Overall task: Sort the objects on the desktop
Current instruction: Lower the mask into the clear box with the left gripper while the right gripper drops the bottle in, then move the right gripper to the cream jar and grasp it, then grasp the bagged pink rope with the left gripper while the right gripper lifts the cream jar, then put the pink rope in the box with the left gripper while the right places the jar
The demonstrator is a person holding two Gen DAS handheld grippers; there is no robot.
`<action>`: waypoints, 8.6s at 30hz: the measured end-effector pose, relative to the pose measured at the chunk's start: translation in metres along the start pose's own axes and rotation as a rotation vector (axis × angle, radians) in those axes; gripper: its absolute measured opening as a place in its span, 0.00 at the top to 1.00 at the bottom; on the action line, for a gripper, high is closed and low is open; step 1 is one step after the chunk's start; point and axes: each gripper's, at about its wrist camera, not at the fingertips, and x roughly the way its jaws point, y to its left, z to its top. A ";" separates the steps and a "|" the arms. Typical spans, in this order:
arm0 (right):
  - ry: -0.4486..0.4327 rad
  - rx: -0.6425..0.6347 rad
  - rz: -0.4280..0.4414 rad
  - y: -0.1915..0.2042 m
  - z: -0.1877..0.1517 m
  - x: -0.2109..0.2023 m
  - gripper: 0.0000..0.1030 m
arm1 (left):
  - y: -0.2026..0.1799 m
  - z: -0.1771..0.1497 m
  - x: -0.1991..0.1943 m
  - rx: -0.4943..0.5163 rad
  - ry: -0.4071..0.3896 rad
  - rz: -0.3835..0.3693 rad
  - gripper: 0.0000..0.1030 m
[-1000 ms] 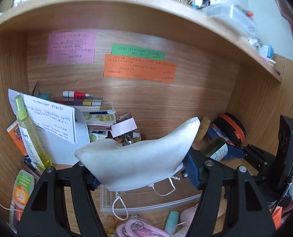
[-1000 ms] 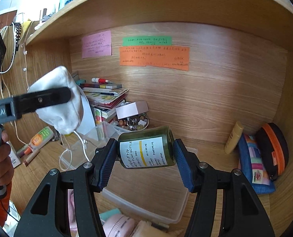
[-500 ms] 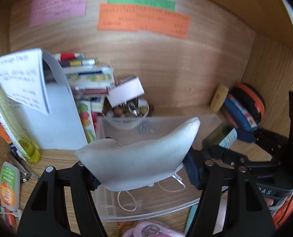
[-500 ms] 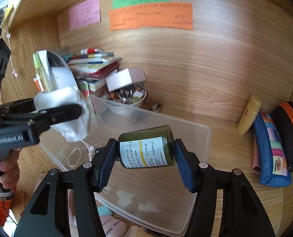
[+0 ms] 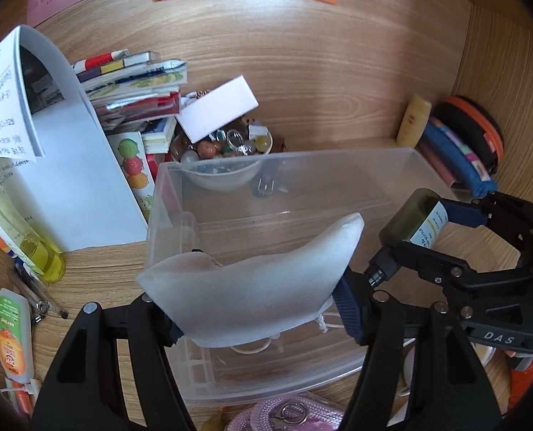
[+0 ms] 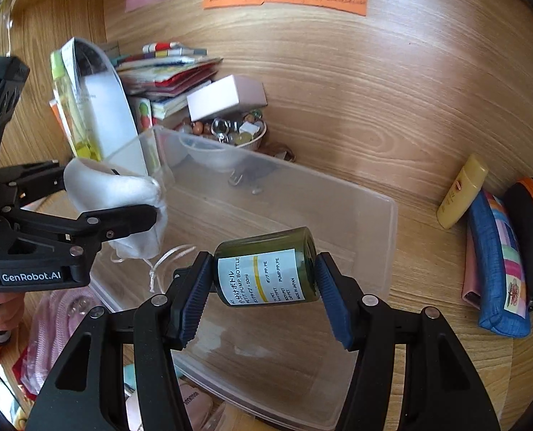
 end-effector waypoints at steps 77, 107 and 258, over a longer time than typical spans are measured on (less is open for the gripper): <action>-0.113 0.148 -0.072 -0.007 -0.092 -0.085 0.09 | -0.020 -0.085 -0.052 -0.007 0.020 0.066 0.04; -0.045 0.100 -0.098 -0.004 -0.117 -0.075 0.09 | 0.012 -0.110 -0.065 -0.111 0.145 0.053 0.03; -0.012 0.033 -0.022 0.011 -0.003 0.007 0.37 | -0.005 -0.015 0.007 0.006 -0.076 0.096 0.29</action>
